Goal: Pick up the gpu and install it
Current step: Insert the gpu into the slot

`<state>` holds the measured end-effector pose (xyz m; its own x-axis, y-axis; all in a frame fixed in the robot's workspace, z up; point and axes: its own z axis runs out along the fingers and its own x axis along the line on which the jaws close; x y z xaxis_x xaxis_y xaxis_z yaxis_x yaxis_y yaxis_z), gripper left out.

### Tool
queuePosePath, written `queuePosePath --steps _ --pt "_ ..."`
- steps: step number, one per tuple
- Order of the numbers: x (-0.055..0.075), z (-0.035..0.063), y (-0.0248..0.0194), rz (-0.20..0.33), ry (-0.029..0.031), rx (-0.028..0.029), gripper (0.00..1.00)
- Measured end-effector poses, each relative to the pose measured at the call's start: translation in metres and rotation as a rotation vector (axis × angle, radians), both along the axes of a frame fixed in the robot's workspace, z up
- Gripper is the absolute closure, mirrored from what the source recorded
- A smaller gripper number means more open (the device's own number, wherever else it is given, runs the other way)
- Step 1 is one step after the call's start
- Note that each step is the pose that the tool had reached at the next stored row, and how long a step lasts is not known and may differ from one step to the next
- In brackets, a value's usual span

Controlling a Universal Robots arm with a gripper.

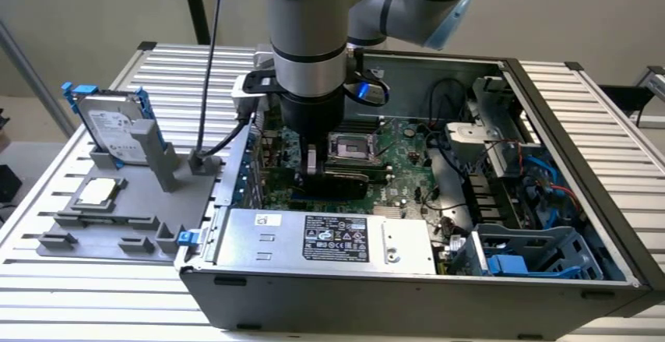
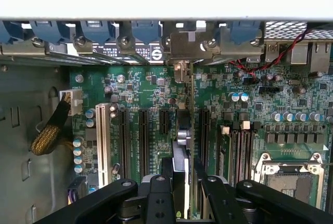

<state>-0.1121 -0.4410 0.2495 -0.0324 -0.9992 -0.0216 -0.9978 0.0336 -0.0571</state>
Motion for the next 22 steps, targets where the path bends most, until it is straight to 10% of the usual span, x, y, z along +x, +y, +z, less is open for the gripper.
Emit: queuePosePath --steps 22 --pt "0.0052 0.0003 -0.0005 -0.002 -0.0007 -0.0046 0.74"
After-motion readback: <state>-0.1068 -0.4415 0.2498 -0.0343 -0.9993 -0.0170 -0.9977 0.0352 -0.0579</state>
